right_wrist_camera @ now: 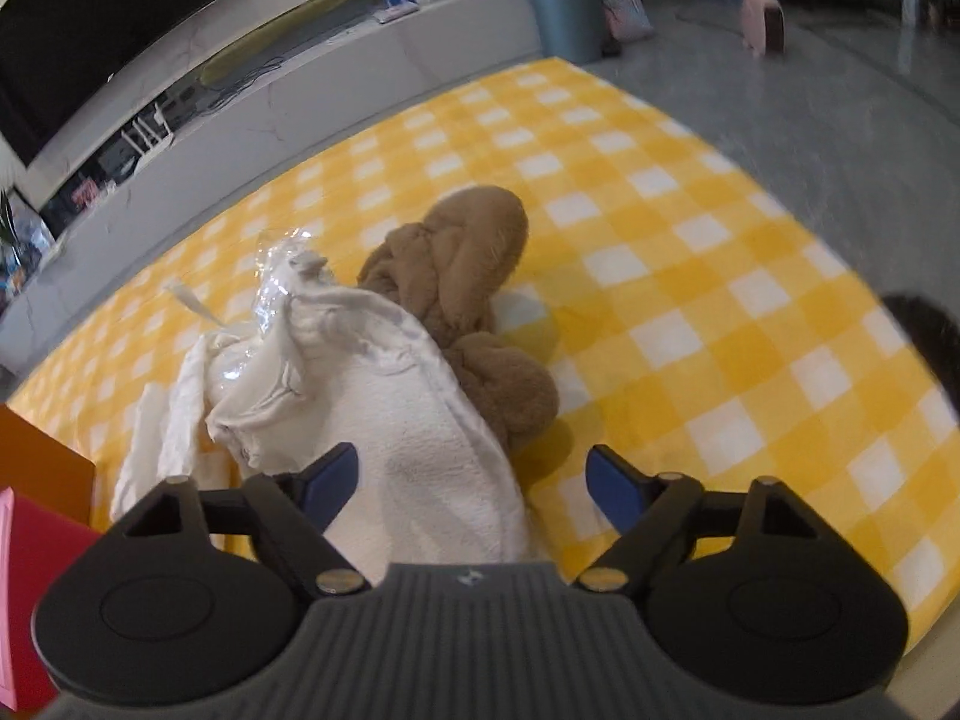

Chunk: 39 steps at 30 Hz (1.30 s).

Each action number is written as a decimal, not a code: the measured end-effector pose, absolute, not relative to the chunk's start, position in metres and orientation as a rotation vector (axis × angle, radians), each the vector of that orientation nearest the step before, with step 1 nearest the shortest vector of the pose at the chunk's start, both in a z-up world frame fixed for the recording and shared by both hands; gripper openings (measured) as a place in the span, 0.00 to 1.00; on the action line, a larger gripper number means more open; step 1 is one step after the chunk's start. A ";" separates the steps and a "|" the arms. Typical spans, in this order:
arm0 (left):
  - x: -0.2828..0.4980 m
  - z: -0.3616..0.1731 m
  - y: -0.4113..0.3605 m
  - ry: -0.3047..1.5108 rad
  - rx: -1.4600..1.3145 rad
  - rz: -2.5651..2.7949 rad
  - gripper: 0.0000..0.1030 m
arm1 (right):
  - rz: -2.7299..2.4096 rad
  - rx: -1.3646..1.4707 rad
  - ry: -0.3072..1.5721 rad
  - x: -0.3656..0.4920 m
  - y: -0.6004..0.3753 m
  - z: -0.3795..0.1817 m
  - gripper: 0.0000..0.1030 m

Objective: Organize soft objects
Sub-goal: 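Move both tools back toward the white bib and brown towel, then grasp the white terry bib with the right tool and lift it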

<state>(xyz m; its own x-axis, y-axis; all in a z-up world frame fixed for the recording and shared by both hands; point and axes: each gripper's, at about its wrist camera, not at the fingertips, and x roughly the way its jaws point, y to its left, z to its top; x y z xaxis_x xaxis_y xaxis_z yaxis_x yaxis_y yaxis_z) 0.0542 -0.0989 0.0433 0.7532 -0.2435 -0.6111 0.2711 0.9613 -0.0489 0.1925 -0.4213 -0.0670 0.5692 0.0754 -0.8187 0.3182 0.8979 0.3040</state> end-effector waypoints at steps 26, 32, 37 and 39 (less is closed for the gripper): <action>0.061 0.024 -0.076 0.717 -0.015 -0.262 0.95 | 0.125 0.402 0.911 0.174 -0.381 -0.042 0.04; 0.063 0.025 -0.076 0.718 -0.030 -0.266 0.95 | 0.212 0.438 0.874 0.154 -0.387 -0.036 0.10; 0.068 0.021 -0.066 0.761 -0.097 -0.309 0.95 | 0.184 0.449 0.925 0.184 -0.376 -0.055 0.24; 0.069 0.022 -0.062 0.761 -0.114 -0.298 0.95 | 0.199 0.472 0.942 0.193 -0.370 -0.063 0.25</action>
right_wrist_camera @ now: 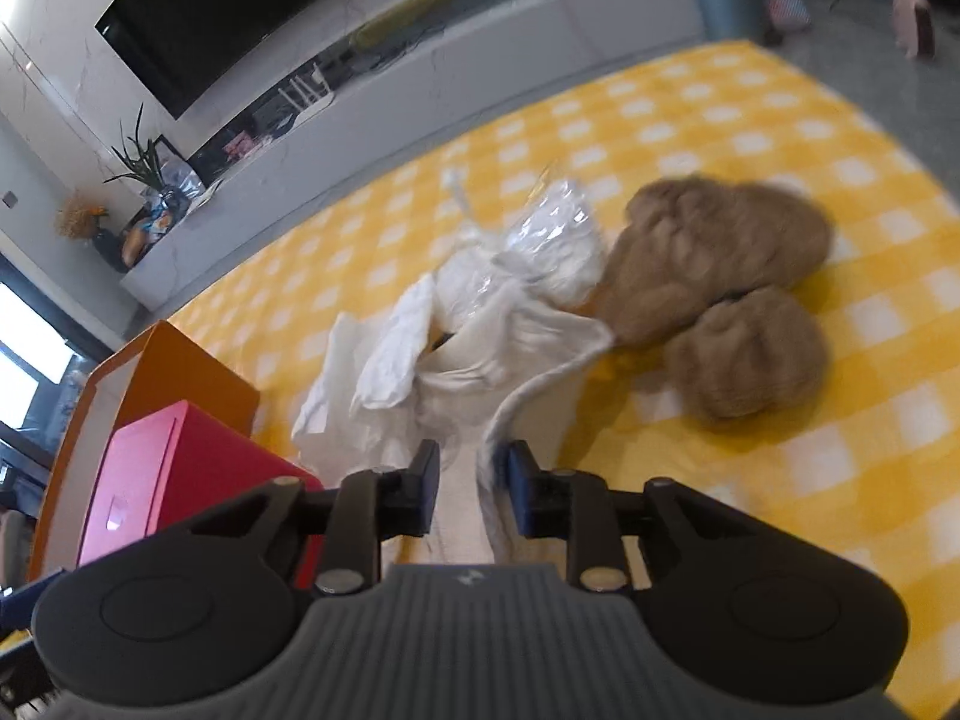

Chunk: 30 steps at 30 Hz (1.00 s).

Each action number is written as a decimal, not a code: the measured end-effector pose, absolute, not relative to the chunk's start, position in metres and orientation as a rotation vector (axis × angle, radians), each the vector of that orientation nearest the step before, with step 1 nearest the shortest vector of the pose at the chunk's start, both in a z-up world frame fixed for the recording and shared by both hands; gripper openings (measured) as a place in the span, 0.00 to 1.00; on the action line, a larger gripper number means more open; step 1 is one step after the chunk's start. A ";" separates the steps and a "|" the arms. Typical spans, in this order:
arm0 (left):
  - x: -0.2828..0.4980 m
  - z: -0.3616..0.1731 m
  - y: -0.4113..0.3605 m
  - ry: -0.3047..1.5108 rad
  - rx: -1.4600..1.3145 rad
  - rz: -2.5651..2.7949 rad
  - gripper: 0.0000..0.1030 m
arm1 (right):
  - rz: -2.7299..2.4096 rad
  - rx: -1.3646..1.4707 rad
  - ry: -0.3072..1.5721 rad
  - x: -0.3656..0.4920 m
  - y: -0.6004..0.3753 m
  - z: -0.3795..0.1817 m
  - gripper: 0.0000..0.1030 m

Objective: Organize soft objects
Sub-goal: 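Grasp the white terry bib with the right tool and lift it, then grasp the white mesh bag with the left tool while the right tool holds the bib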

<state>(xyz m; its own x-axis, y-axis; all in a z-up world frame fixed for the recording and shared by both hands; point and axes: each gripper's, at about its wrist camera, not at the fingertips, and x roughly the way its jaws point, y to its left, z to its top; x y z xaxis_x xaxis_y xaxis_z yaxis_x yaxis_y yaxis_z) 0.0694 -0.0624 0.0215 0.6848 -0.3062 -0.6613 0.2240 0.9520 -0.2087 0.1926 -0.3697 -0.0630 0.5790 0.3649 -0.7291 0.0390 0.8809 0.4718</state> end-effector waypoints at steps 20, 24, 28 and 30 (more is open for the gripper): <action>0.054 0.029 -0.136 0.721 0.156 -0.538 0.95 | 0.132 0.536 0.613 0.122 -0.417 0.012 0.03; 0.047 0.005 -0.184 0.699 0.329 -0.640 0.95 | 0.033 0.543 0.569 0.107 -0.441 0.018 0.03; 0.044 -0.029 -0.227 0.684 0.519 -0.759 0.95 | -0.009 0.571 0.508 0.090 -0.457 0.025 0.03; 0.050 -0.043 -0.239 0.717 0.545 -0.796 0.95 | 0.007 0.592 0.472 0.083 -0.461 0.029 0.03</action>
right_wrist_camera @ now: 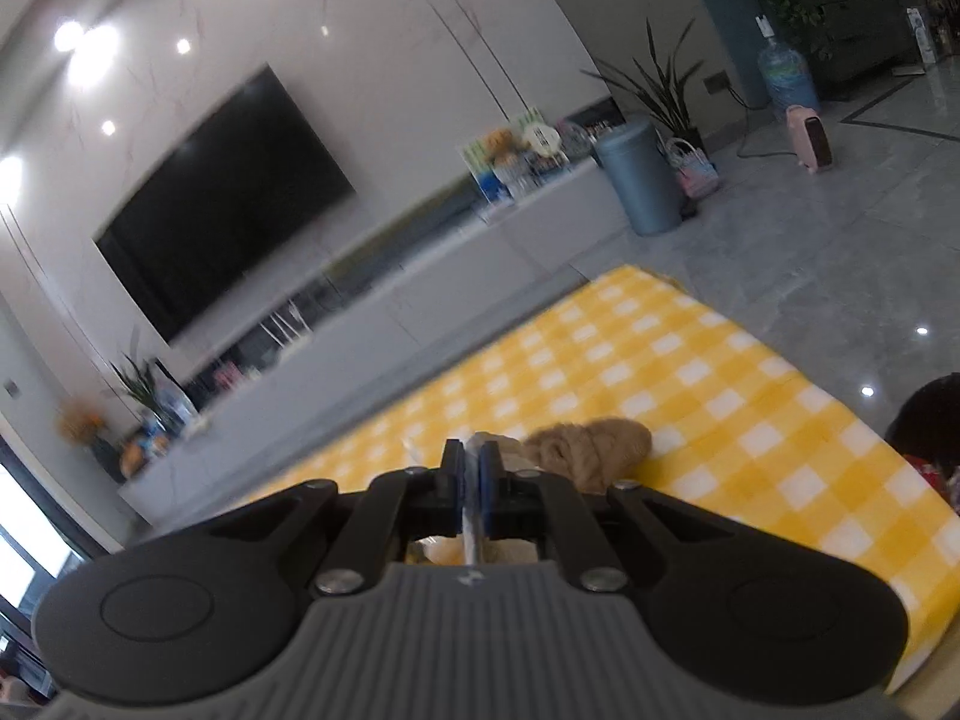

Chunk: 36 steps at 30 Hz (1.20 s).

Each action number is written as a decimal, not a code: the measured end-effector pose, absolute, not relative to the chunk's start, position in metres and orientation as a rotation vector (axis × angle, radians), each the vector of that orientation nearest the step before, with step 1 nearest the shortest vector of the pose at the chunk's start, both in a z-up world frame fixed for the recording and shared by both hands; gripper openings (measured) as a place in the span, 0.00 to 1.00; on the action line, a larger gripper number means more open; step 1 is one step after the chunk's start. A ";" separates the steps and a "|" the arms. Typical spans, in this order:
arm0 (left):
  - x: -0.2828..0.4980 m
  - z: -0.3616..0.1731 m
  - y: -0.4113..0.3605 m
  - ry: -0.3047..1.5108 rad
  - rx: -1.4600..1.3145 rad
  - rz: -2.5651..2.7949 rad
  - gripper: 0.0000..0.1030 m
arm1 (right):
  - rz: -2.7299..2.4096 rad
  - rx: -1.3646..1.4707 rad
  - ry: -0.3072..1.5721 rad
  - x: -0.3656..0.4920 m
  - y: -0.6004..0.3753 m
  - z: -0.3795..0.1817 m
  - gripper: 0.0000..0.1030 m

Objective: Organize soft objects
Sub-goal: 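Grasp the white mesh bag with the left tool while the right tool holds the bib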

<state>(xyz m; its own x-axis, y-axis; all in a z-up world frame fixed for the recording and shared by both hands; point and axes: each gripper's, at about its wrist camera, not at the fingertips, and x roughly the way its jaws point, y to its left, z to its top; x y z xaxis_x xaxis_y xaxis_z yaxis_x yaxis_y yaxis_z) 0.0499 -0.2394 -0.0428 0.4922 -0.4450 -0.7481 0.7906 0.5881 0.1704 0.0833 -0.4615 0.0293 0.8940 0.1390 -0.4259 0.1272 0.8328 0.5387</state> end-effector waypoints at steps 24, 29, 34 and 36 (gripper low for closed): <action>0.112 -0.119 -0.252 0.849 0.444 -0.851 1.00 | -0.033 0.642 0.452 0.078 -0.476 0.028 0.04; 0.114 -0.117 -0.249 0.850 0.439 -0.882 1.00 | -0.032 0.638 0.455 0.079 -0.474 0.028 0.04; 0.105 -0.106 -0.249 0.825 0.456 -0.901 0.44 | -0.040 0.637 0.458 0.078 -0.474 0.027 0.04; 0.106 -0.104 -0.252 0.833 0.473 -0.913 0.26 | -0.042 0.635 0.459 0.078 -0.474 0.028 0.05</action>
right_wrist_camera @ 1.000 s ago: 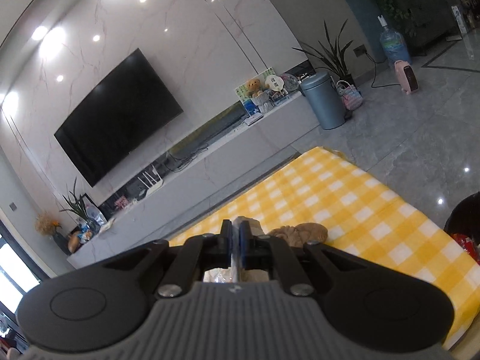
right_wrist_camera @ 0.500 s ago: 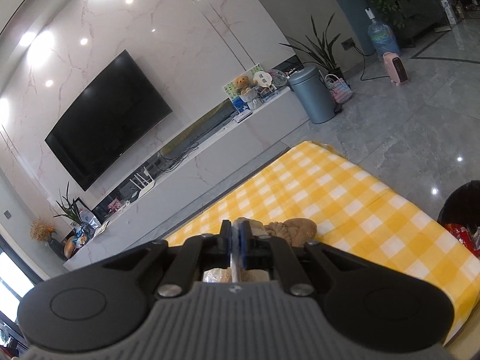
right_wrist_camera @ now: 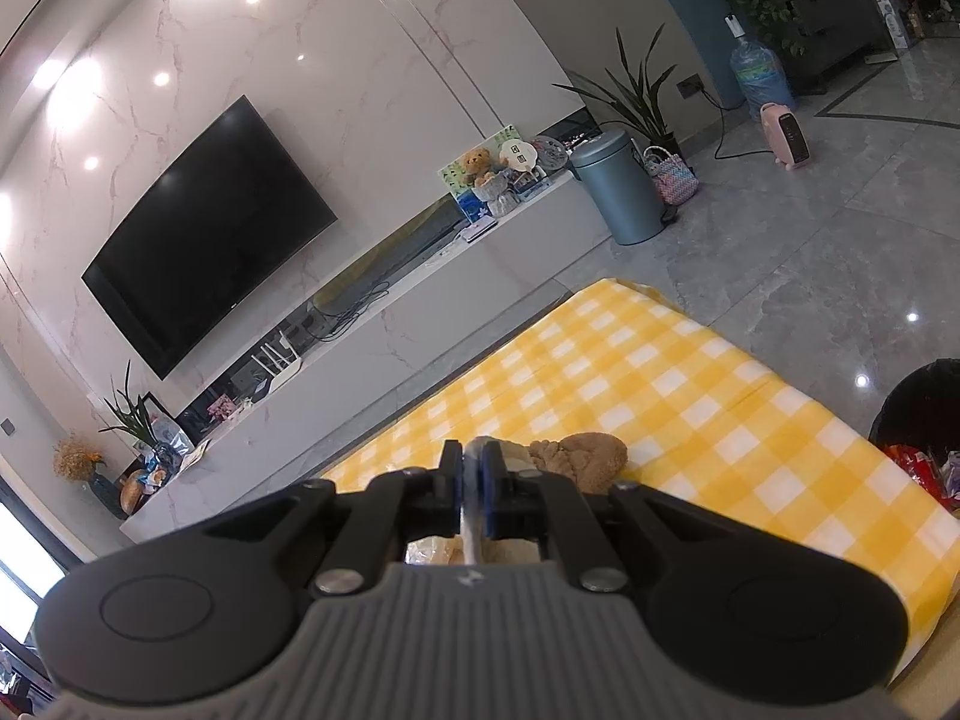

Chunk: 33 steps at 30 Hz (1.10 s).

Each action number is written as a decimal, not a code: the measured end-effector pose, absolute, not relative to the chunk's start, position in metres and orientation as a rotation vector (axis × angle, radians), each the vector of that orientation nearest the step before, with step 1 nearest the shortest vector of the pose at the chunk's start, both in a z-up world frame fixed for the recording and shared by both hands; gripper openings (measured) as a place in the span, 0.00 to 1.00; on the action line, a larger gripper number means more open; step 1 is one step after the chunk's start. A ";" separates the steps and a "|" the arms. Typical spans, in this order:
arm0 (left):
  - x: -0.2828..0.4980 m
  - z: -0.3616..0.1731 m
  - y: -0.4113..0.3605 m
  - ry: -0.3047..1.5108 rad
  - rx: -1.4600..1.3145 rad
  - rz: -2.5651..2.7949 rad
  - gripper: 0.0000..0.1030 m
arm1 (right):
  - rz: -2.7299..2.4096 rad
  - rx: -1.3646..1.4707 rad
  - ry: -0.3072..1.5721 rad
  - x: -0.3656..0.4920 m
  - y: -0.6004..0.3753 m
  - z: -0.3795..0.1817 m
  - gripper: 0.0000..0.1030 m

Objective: Organize soft objects
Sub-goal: 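Grasp the white mesh bag with the left tool while the right tool holds the bib, then release the bib over the white box from the right tool while the left tool carries the mesh bag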

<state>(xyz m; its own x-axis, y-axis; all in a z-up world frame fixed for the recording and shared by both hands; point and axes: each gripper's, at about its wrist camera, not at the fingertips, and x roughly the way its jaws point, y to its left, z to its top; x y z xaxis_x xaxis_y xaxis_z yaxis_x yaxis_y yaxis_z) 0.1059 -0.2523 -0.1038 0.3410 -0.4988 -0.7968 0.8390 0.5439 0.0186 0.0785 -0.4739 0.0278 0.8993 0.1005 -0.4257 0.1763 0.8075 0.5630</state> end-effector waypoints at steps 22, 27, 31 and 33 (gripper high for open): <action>0.093 -0.036 -0.213 0.840 0.325 -0.890 0.02 | 0.033 0.625 0.407 0.072 -0.469 0.040 0.04; 0.097 -0.024 -0.186 0.840 0.215 -0.887 0.02 | 0.055 0.610 0.409 0.074 -0.462 0.042 0.04; 0.101 -0.019 -0.170 0.838 0.153 -0.900 0.02 | 0.058 0.594 0.417 0.076 -0.456 0.041 0.04; 0.102 -0.016 -0.164 0.832 0.128 -0.896 0.02 | 0.059 0.590 0.417 0.077 -0.454 0.042 0.04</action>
<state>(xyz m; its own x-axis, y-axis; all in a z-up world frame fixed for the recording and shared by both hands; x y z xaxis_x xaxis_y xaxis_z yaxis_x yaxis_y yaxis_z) 0.1020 -0.1638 -0.0155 0.3418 -0.6399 -0.6883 0.7339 0.6392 -0.2298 0.0765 -0.4541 0.0419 0.9151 0.1717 -0.3649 0.0637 0.8319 0.5512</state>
